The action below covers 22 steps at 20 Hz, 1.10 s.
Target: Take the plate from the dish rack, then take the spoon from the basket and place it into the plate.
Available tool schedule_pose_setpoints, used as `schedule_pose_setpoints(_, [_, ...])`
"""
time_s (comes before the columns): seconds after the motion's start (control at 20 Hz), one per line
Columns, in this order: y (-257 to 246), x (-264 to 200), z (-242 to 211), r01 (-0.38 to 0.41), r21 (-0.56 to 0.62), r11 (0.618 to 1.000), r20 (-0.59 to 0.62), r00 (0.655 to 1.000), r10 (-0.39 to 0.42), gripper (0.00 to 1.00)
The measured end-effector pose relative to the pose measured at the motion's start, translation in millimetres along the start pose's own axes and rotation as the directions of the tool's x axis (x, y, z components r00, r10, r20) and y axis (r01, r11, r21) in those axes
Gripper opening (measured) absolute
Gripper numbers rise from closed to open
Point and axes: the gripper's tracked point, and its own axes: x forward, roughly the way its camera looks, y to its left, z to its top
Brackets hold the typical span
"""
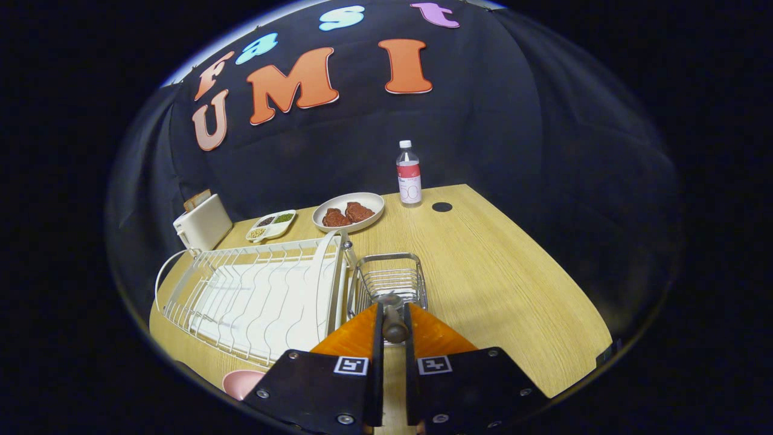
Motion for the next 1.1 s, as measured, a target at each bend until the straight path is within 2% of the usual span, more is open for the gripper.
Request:
schedule_pose_setpoints(0.55, [0.4,-8.7,49.3,0.010,-0.003,1.000,0.045,0.999,-0.010,0.11])
schedule_pose_setpoints(0.7, [6.9,-18.8,62.3,-0.012,0.009,1.000,0.055,0.998,0.012,0.11])
schedule_pose_setpoints(1.1, [30.4,-66.2,120.9,-0.089,-0.051,0.995,0.130,0.987,0.095,0.11])
